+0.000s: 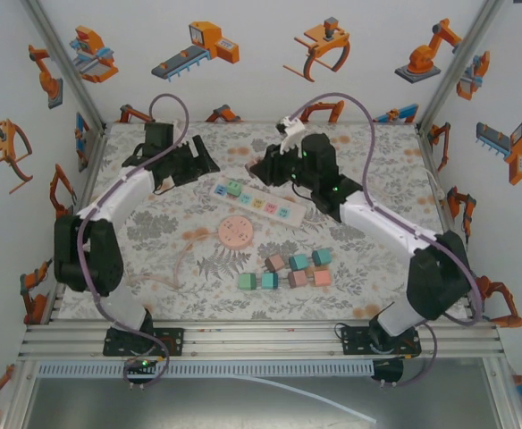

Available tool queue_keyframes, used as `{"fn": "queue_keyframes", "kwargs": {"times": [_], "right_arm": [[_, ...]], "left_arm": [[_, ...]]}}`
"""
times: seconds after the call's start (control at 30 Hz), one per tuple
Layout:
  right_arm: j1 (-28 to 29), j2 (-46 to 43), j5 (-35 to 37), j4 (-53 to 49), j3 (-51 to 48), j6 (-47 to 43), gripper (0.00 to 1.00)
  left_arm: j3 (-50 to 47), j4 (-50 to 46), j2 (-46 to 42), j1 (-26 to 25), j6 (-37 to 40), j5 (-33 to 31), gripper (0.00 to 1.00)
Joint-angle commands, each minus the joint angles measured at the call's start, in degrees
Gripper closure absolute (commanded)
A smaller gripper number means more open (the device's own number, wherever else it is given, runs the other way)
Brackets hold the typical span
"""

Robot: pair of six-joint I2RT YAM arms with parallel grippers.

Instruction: Pull the plug off the socket

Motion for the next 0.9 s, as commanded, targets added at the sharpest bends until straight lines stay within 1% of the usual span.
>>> {"fn": "queue_keyframes", "kwargs": {"times": [0.0,0.07,0.13,0.2,0.27,0.37,0.47,0.53,0.57,0.63,0.7,0.83,0.87], "right_arm": [[0.02,-5.32,2.68,8.32,-6.65,13.56,0.89],[0.02,-8.07,1.58,9.61,-11.13,17.22,0.89],[0.09,-10.54,-0.11,9.39,-15.05,19.93,0.89],[0.19,-12.26,-1.38,9.64,-18.76,23.73,0.89],[0.43,-13.46,-3.7,10.72,-22.34,27.09,0.89],[1.93,-13.61,-5.98,10.79,-25.69,29.33,0.9],[4.61,-12.17,-5.74,9.2,-27.23,30.21,0.9],[6.5,-10.19,-5.41,9.26,-27.77,31.11,0.91],[7.3,-8.96,-5.41,9.35,-27.77,31.58,0.91],[8.59,-6.44,-5.49,10.14,-27.65,32.86,0.91],[9.8,-3.88,-5.43,11.26,-27.51,33.79,0.92],[12.13,0.56,-4.52,10.16,-26.44,34.63,0.91],[12.53,1.25,-4.14,9.46,-26.18,34.57,0.9]], "left_arm": [[-3.52,7.91,-4.55,0.06,7.54,7.48,0.26],[-5.08,10.59,-6.7,-0.07,12.07,14.98,0.26],[-5.42,10.91,-7.93,-0.88,16.07,20.22,0.26],[-4.8,8.58,-8.88,-2.15,20.95,23.46,0.25],[-4.78,6.21,-9.98,-3.73,27.11,26.76,0.21],[-6.19,4.14,-12.53,-5.69,35.35,30.94,0.15],[-9.47,3.72,-16.47,-7.43,43.78,32.86,0.07],[-12.48,3.35,-19.45,-8.44,50.98,33.14,0.01],[-14.32,3.3,-21.0,-8.85,54.63,33.02,0.01],[-17.51,3.37,-23.65,-9.33,60.41,31.56,0.03],[-19.18,1.82,-25.3,-9.44,64.84,30.84,0.03],[-17.55,-6.88,-24.43,-9.53,72.58,28.86,0.03],[-16.75,-8.42,-23.78,-9.52,72.85,28.12,0.03]]}}
